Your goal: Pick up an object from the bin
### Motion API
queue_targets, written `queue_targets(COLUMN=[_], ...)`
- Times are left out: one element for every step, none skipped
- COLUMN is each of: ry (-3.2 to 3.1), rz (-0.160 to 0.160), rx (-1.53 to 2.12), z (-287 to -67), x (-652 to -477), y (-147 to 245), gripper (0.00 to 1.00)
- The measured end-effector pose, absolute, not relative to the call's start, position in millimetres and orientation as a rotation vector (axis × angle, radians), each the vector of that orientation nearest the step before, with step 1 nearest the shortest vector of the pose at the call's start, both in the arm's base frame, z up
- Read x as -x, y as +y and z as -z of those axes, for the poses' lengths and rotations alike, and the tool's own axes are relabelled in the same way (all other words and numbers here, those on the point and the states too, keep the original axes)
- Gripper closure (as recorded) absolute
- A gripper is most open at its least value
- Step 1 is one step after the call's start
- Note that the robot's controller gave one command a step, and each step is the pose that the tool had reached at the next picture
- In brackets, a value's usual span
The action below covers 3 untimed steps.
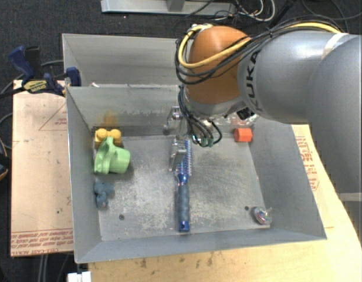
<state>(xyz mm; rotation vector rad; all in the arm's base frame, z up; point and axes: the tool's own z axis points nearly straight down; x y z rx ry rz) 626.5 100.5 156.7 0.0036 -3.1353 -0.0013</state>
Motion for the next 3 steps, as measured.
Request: queue_targets(ry=[-3.137, -3.141, -3.142], rz=[0.000, 0.004, 0.002], rx=[-0.251, -0.145, -0.030], z=[-73.0, -101.4, -109.1], x=[-648.9, -630.2, -625.7], y=[224.3, 250.7, 245.8], gripper=[0.00, 0.00, 0.00])
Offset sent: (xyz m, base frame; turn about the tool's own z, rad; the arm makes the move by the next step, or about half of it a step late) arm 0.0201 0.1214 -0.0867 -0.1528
